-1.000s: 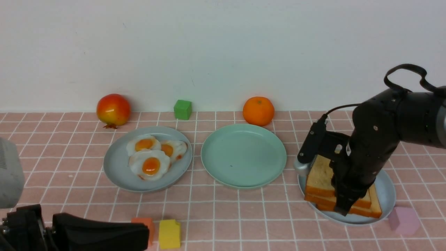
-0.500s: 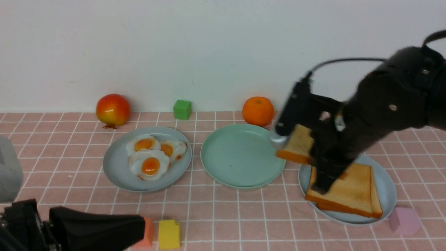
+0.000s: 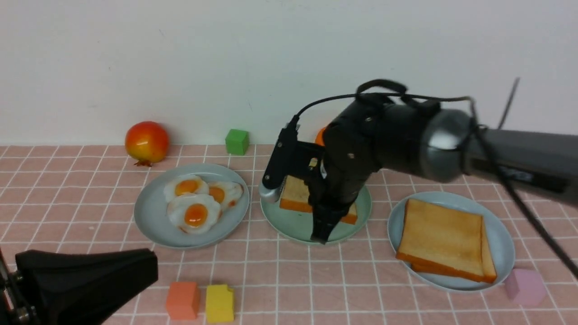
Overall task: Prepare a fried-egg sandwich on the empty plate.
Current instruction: Use your right arm to place a slice of bread in the middle empty plate, then grab a fried egg with your left arm
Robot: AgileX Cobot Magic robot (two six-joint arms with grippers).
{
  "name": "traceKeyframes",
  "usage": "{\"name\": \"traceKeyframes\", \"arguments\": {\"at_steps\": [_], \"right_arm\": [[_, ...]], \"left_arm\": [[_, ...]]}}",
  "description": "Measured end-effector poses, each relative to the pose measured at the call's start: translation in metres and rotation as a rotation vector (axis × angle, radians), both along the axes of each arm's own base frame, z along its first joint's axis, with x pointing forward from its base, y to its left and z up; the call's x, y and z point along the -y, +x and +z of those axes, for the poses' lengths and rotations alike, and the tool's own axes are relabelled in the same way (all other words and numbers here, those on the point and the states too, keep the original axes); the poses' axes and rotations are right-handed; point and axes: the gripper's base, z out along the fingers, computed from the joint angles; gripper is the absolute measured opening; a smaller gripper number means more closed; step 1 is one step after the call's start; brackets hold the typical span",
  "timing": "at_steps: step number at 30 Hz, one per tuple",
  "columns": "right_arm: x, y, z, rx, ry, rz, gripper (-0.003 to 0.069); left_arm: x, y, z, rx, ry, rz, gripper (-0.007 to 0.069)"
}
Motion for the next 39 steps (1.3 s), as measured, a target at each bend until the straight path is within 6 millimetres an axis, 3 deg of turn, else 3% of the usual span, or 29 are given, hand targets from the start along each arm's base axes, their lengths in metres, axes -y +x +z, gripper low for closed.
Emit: {"name": "traceKeyframes", "arguments": {"at_steps": [12,16,19,22,24,26,27,28,29,30,31,33,34,36,37,39], "right_arm": [[-0.002,0.010,-0.028,0.008,-0.078,0.018,0.0085],[-0.002,0.011,-0.029,0.017,-0.068,0.003,0.0153],[-0.002,0.012,-0.029,0.018,-0.056,-0.026,0.0304],[-0.003,0.006,-0.018,0.016,-0.041,-0.042,0.0437],[-0.005,0.001,-0.004,0.024,-0.019,-0.050,0.0479],[-0.005,-0.014,0.032,0.037,0.045,-0.098,0.0507],[-0.005,-0.015,0.032,0.032,0.043,-0.099,0.0507],[0.002,-0.030,0.064,0.025,0.085,-0.156,0.0499],[0.005,-0.035,0.074,0.016,0.101,-0.180,0.0488],[0.016,-0.049,0.098,-0.009,0.122,-0.237,0.0462],[0.017,-0.050,0.101,-0.005,0.133,-0.241,0.0456],[0.042,-0.081,0.135,-0.070,0.143,-0.331,0.0365],[0.045,-0.086,0.140,-0.074,0.152,-0.339,0.0348],[0.064,-0.115,0.156,-0.126,0.182,-0.369,0.0232],[0.065,-0.118,0.157,-0.132,0.190,-0.369,0.0221],[0.083,-0.145,0.164,-0.165,0.226,-0.375,0.0107]], "left_arm": [[0.000,0.000,0.000,0.002,0.000,0.001,0.0013],[0.000,0.000,0.000,0.002,0.000,0.001,0.0013],[0.000,0.000,0.000,0.001,0.000,0.000,0.0013],[0.000,0.000,0.000,0.001,0.000,0.000,0.0013],[0.000,0.000,0.000,0.001,0.000,0.000,0.0013],[0.000,0.000,0.000,-0.003,-0.004,0.001,0.0013],[0.000,0.000,0.000,-0.005,-0.006,0.002,0.0013],[0.000,0.001,0.001,-0.033,-0.024,0.006,0.0013],[0.001,0.002,0.002,-0.047,-0.031,0.009,0.0013],[0.001,0.005,0.004,-0.076,-0.035,0.015,0.0013],[0.001,0.005,0.004,-0.083,-0.034,0.014,0.0013],[0.004,0.016,0.010,-0.179,0.004,0.023,0.0013],[0.004,0.018,0.010,-0.200,0.014,0.025,0.0013],[0.007,0.034,0.009,-0.353,0.085,0.046,0.0013],[0.008,0.035,0.011,-0.366,0.093,0.043,0.0013],[0.009,0.054,0.006,-0.499,0.182,0.082,0.0013]]}}
